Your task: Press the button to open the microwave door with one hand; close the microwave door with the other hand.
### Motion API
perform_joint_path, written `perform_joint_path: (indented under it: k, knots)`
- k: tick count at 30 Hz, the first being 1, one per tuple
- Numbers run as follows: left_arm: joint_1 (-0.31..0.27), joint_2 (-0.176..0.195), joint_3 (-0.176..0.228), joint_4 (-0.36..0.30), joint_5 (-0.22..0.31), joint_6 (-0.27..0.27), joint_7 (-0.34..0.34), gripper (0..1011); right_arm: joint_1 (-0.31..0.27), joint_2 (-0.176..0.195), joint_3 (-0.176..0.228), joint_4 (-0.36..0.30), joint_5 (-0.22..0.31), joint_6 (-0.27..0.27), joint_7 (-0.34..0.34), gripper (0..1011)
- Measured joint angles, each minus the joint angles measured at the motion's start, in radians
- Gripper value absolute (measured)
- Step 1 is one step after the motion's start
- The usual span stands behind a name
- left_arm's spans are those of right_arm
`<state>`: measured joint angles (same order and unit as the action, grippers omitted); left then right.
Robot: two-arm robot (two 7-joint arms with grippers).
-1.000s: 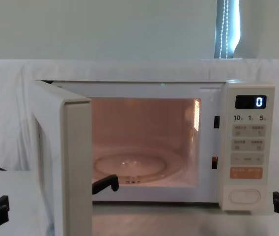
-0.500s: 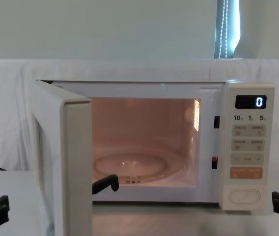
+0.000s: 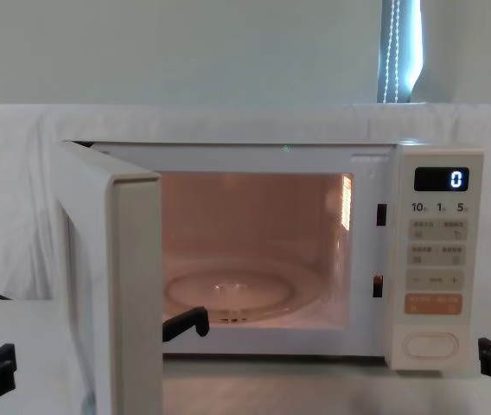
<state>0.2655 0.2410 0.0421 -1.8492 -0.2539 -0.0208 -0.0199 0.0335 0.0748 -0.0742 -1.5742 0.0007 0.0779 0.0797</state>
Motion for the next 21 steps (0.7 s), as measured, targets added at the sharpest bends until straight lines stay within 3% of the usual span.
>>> perform_joint_path:
  k: [21]
  knots:
    - [0.000,0.000,0.000,0.000,0.000,0.000,0.000,1001,0.000,0.000,0.000,0.000,0.000,0.000,0.000,1002]
